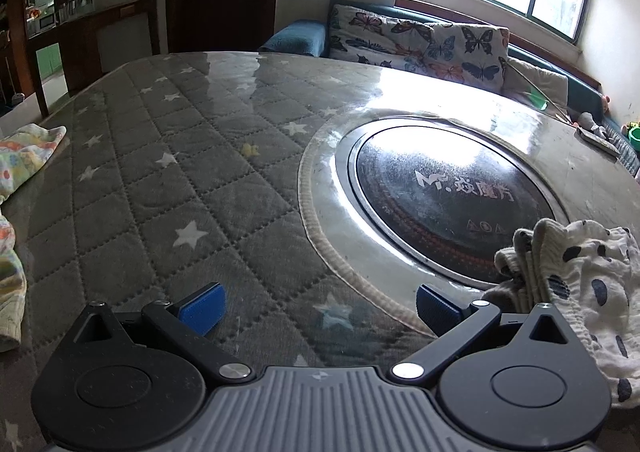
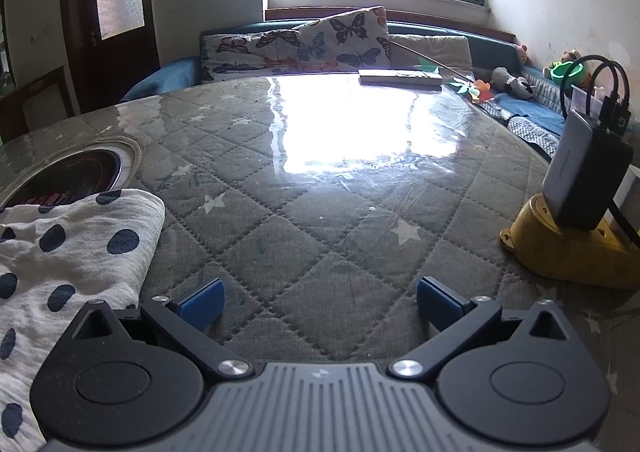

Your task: Fold clothes

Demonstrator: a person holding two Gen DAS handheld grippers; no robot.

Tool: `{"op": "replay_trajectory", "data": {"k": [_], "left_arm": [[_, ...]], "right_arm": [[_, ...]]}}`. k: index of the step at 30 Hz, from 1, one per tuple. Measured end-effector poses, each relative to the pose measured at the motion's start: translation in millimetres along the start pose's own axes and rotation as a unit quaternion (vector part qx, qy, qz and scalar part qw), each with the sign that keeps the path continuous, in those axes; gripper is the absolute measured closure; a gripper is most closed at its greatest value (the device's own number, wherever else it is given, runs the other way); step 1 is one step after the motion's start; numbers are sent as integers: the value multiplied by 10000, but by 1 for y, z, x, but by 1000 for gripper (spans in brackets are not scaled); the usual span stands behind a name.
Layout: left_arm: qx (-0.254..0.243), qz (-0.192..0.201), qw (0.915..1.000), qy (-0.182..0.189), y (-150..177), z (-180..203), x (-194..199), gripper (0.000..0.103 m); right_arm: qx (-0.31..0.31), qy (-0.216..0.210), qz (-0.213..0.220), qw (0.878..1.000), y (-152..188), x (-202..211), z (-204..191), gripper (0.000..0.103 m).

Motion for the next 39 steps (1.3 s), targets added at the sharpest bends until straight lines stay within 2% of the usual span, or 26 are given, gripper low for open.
{"op": "replay_trajectory", "data": {"k": [6, 11, 13, 18, 22, 25, 30, 39], "left_arm": [[0, -30, 10000, -82, -1, 0, 7, 0], [-58, 4, 9999, -115, -2, 4, 13, 0], [-67, 14, 9999, -96, -3, 6, 15, 0], [-93, 10, 9999, -95, -5, 8, 20, 0], [-80, 2, 9999, -92, -7, 9, 23, 0], [-97, -11, 9999, -86, -7, 10, 25, 0], [-101, -70, 9999, -14, -6, 13, 29, 0], [-24, -152, 9996, 222, -3, 16, 40, 0]], "right_arm": [[-158, -365, 284, 9988, -11, 27, -9, 6], [314, -857, 648, 9937, -29, 62, -41, 10], [708, -1058, 775, 9888, -34, 76, -64, 11], [1957, -1589, 1052, 9620, -41, 104, -140, 15], [2584, -1891, 1097, 9410, -38, 117, -183, 21], [3163, -1963, 1124, 9213, -31, 124, -211, 26], [3865, -2077, 991, 8931, -17, 119, -242, 42], [4807, -1745, 1077, 8526, 9, 111, -278, 46]]}}
Point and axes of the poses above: each gripper's, at about its wrist camera, not at the fingertips, and x roughly against the way its jaws point, z to its right, y to its underside, the point moved 7 cm from there along -x, roughly the way its jaws point, and after that the axes turned 14 degrees about x, right-handed, at the moved point
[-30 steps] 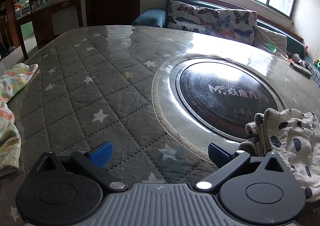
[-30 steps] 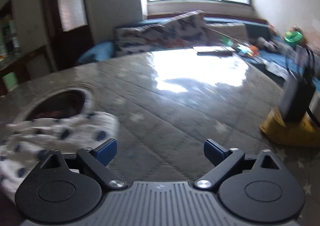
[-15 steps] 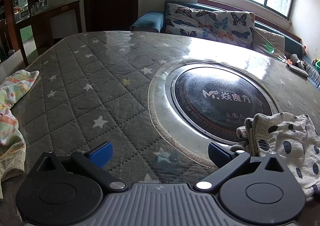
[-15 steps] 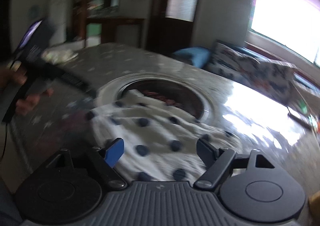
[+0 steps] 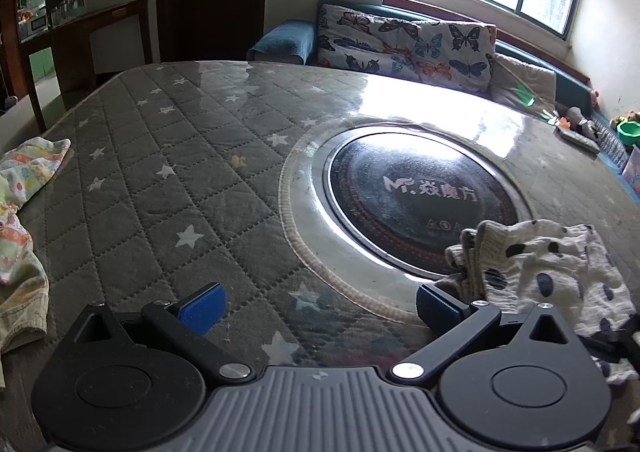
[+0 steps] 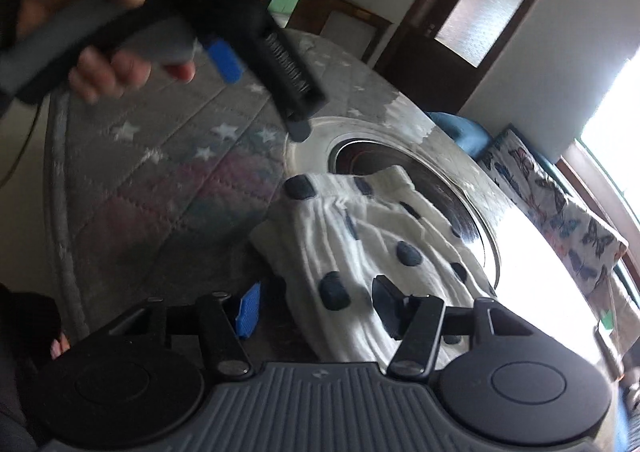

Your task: Fold clothes

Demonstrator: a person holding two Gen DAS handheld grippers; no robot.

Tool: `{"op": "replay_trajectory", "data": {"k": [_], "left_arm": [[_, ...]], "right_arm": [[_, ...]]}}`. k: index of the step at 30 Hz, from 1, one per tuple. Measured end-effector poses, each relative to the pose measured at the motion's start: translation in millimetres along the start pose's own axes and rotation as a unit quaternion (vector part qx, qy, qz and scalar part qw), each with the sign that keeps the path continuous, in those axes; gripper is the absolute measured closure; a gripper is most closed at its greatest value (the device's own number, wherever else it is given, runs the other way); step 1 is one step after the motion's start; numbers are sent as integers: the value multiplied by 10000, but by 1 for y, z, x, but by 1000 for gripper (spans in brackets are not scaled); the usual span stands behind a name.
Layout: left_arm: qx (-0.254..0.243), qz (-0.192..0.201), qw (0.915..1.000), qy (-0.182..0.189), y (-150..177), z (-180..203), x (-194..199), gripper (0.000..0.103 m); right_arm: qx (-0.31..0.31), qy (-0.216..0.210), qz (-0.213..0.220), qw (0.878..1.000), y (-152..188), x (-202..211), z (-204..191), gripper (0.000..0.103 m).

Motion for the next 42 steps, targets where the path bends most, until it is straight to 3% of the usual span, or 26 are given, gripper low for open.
{"op": "replay_trajectory", "data": {"k": [3, 8, 13, 17, 21, 35, 38, 42], "left_arm": [[127, -121, 9995, 246, 3, 4, 5, 0], [339, -406, 9967, 618, 11, 19, 6, 0], [1107, -889, 9836, 1110, 17, 24, -4, 0], [1556, -1190, 9694, 1482, 17, 30, -9, 0], [1644, -1285, 9660, 1525, 16, 37, -12, 0], [2124, -1885, 9413, 1824, 25, 54, -40, 0], [2083, -1979, 9379, 1943, 26, 59, -43, 4], [2030, -2111, 9326, 2109, 29, 63, -46, 20]], "right_arm": [[35, 104, -59, 9999, 1, -7, 0, 53], [-452, -29, -12, 9990, 5, -8, 8, 76], [-1029, -73, 164, 9945, 11, 1, 22, 85], [-1393, -88, 293, 9898, 18, 10, 33, 87], [-1493, -60, 355, 9881, 22, 15, 35, 87], [-1734, -22, 518, 9835, 26, 26, 48, 88], [-1748, -32, 525, 9832, 28, 26, 48, 88], [-1769, -31, 535, 9828, 26, 25, 51, 88]]}}
Point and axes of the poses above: each gripper's, at about its wrist camera, not at the fingertips, and x roughly against the way its jaws point, z to its right, y to its underside, the point moved 7 cm from there along -x, roughly the way its jaws point, and after that the axes turned 14 degrees about x, right-handed, at the moved point
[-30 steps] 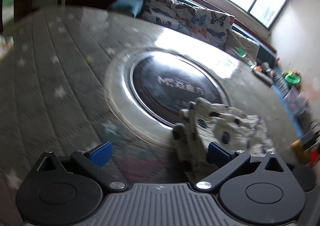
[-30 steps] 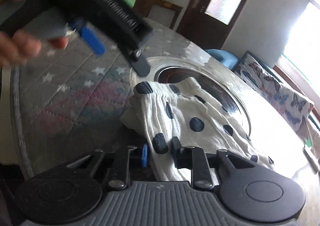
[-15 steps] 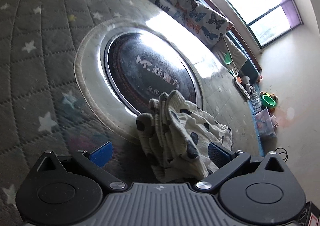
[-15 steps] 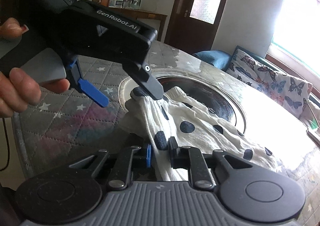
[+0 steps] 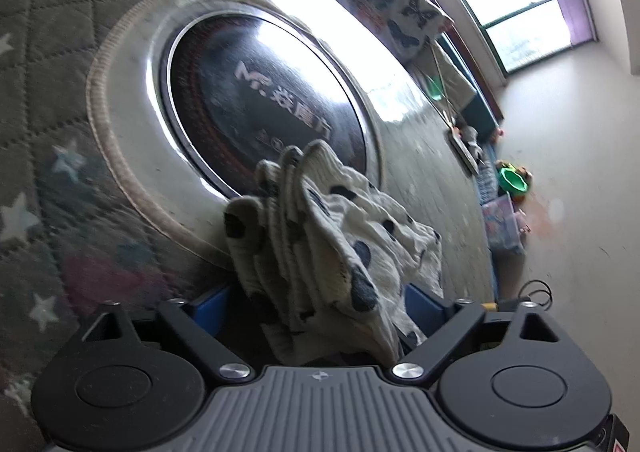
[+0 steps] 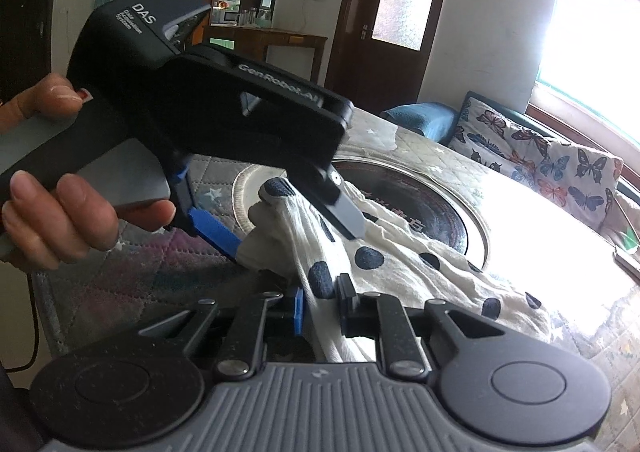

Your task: Fold clothes

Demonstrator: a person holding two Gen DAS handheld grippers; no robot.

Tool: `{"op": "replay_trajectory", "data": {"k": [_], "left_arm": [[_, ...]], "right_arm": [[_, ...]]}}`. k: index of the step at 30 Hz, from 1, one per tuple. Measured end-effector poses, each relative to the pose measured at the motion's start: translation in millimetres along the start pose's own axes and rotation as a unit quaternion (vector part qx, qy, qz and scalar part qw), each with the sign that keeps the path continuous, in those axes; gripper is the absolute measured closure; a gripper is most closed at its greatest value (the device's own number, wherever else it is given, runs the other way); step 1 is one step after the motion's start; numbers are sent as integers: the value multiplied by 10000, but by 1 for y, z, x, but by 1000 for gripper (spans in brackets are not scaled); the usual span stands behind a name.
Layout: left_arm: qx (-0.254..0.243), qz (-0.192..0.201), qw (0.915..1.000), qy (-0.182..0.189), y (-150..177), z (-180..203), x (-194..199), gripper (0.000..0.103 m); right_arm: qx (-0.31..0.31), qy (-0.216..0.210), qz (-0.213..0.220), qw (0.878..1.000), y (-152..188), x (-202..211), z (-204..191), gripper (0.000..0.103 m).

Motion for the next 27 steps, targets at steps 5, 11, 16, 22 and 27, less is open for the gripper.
{"op": "replay_trajectory", "data": {"k": [5, 11, 16, 22, 27], "left_arm": [[-20, -66, 10000, 15, 0, -1, -2, 42], [-20, -61, 10000, -13, 0, -3, 0, 60], [-88, 5, 9999, -53, 3, 0, 1, 65], [-246, 57, 9996, -128, 5, 6, 2, 69], [-352, 46, 9993, -106, 9, 14, 0, 69]], "right_arm": [[47, -5, -9, 10000, 0, -1, -2, 88], [130, -3, -38, 9999, 1, -2, -6, 88], [165, 25, -56, 9998, 2, -3, -8, 85], [353, 85, -57, 9993, 3, -1, -11, 78], [600, 134, 3, 9981, 2, -1, -18, 65]]}}
Point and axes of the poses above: each gripper's, at about its wrist camera, not at the fingertips, and x roughly against the way its jaws point, z to its right, y to its underside, the point moved 7 cm from there along -x, roughly the way its jaws point, and after that the axes turned 14 degrees about x, right-handed, at the moved point
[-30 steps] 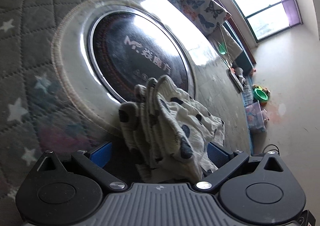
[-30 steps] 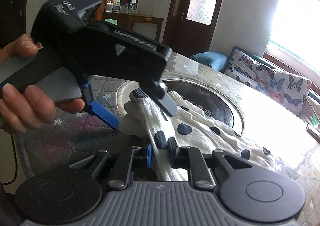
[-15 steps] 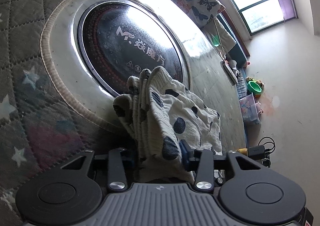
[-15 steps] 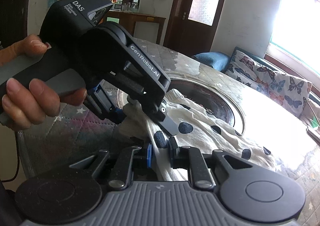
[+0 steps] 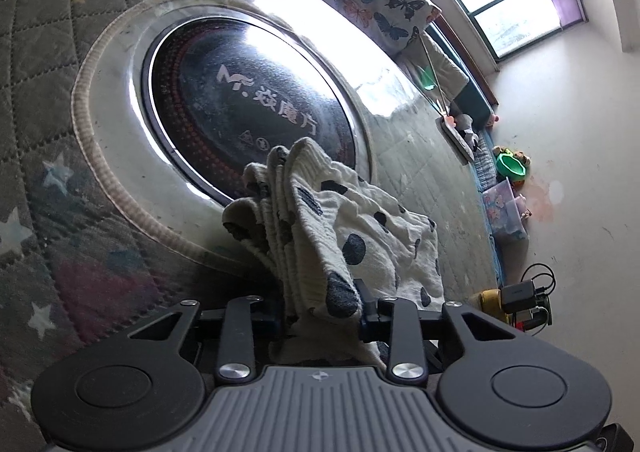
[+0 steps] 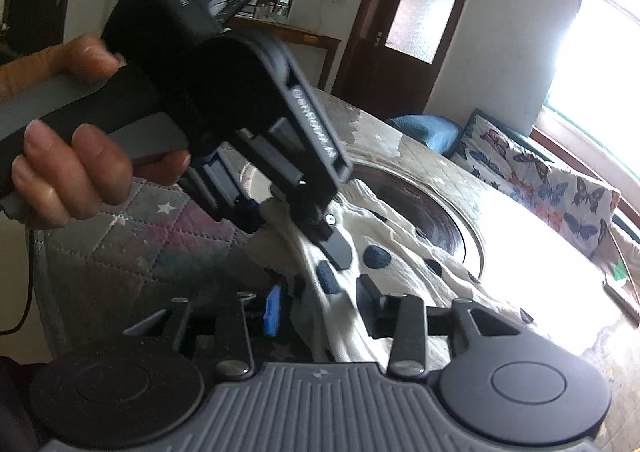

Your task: Fold clothes

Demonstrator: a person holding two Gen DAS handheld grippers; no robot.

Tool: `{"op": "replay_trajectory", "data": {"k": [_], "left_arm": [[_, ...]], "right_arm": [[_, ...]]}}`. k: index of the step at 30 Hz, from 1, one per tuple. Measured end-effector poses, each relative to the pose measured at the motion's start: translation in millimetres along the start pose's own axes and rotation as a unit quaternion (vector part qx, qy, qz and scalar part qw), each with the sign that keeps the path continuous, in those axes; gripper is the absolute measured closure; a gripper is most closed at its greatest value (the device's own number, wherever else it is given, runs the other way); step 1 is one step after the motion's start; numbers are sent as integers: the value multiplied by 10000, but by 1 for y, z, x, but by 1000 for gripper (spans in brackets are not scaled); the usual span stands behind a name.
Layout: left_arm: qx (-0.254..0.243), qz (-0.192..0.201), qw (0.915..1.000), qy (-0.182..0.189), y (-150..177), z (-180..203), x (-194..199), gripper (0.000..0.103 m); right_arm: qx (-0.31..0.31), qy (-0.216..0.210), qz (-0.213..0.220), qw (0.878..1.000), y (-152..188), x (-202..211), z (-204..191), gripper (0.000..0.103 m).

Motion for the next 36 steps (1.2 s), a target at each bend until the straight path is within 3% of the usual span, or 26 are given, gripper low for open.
{"op": "replay_trajectory", "data": {"k": [7, 13, 16, 18, 21, 27, 31, 36], "left_arm": [[50, -34, 10000, 1, -3, -4, -4, 61], [59, -117, 9999, 26, -3, -5, -10, 49], [28, -131, 9999, 50, -4, -4, -13, 51], [-43, -116, 9999, 63, -3, -3, -14, 62], [-81, -103, 9999, 77, -3, -3, -14, 69], [-113, -68, 9999, 38, -5, -8, -14, 73], [-188, -48, 9998, 6, -5, -8, -14, 73], [-344, -5, 9994, -67, -3, -6, -13, 73]], "right_arm": [[-100, -88, 65, 9999, -4, -3, -2, 84], [-336, -173, 113, 9992, -5, 0, 3, 85], [-406, -198, 137, 9989, -5, 1, 5, 85], [-414, -200, 154, 9988, -5, 3, 5, 85], [-380, -207, 141, 9990, -3, 2, 5, 85], [-379, -216, 116, 9990, 0, 5, 7, 77], [-555, -206, 71, 9982, 6, 15, 14, 59], [-1172, -209, -1, 9929, 21, 27, 40, 49]]}}
Point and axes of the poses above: each gripper's, at about its wrist camera, not at the fingertips, and x roughly against the way its jaws point, z to its right, y to its underside, the point moved 7 cm from there along -x, roughly the way its jaws point, and after that the axes turned 14 degrees about x, right-handed, at the moved point
